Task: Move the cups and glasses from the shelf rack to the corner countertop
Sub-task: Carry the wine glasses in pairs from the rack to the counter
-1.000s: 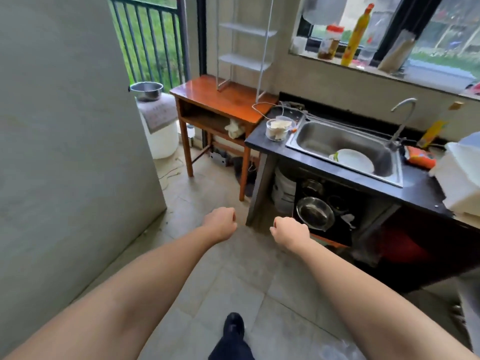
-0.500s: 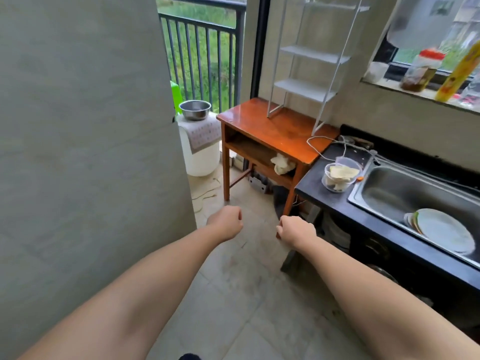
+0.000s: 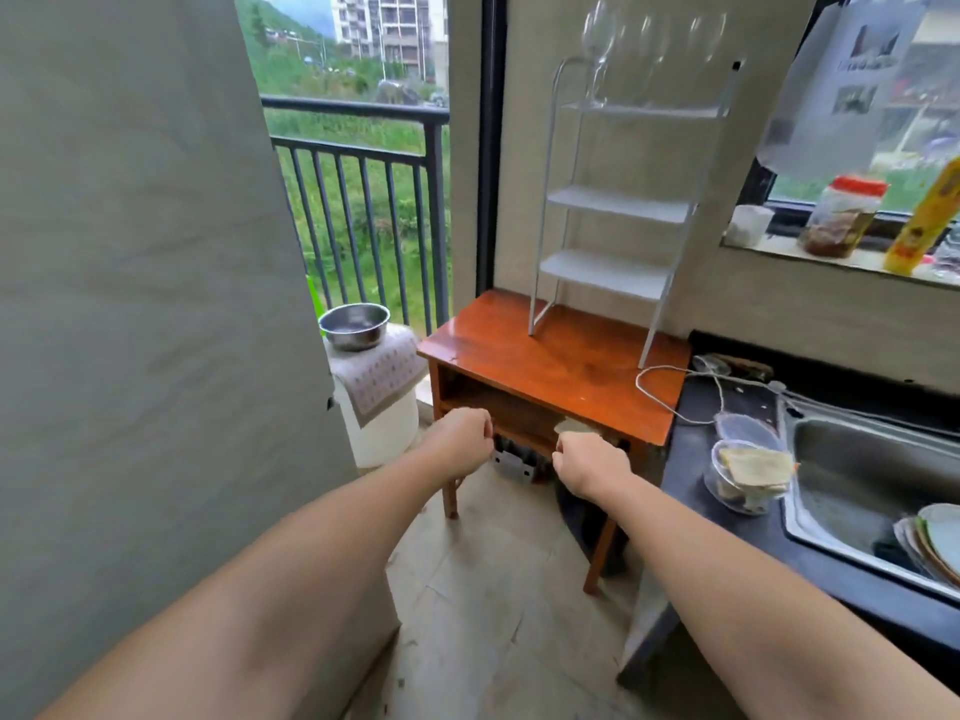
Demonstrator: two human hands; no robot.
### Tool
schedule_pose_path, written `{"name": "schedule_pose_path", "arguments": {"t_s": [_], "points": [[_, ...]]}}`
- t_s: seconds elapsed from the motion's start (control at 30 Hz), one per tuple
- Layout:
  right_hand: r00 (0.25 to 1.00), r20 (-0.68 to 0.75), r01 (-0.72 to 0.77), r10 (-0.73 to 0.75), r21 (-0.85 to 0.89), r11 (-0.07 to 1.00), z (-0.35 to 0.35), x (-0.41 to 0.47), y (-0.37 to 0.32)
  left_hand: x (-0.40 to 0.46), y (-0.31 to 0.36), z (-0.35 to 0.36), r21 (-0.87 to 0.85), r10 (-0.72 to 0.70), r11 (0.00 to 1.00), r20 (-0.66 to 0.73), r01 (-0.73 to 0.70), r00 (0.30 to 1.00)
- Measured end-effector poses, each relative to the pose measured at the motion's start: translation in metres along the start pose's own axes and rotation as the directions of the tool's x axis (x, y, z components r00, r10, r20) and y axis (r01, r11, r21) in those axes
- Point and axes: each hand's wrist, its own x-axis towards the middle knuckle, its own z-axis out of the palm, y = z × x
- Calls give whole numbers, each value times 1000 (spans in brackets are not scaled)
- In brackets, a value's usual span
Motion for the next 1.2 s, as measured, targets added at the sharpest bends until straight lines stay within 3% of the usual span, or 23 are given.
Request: {"name": "schedule_pose_path", "arguments": {"t_s": [0.27,0.7,0.93,1.07,1.2], "points": [[983,-159,-84,97,83,993,-76,99,-27,120,14,-59,42,176,984,-49,-174,983],[872,-480,-45,97,117,992,-253,293,28,330,149,-175,-99,319,930,-257,-353,912],[656,-754,39,34,79,996,-357,354,47,413,218,-232,-167,352,875,-422,-454,835],[559,-816,-31,149,159,987,-406,382,59,453,247,-257,-232,258,870,-537,-435,803],[581,-685,-141,440,448,883,-426,410,78,481,260,-254,-361,165,871,-425,-334,890]]}}
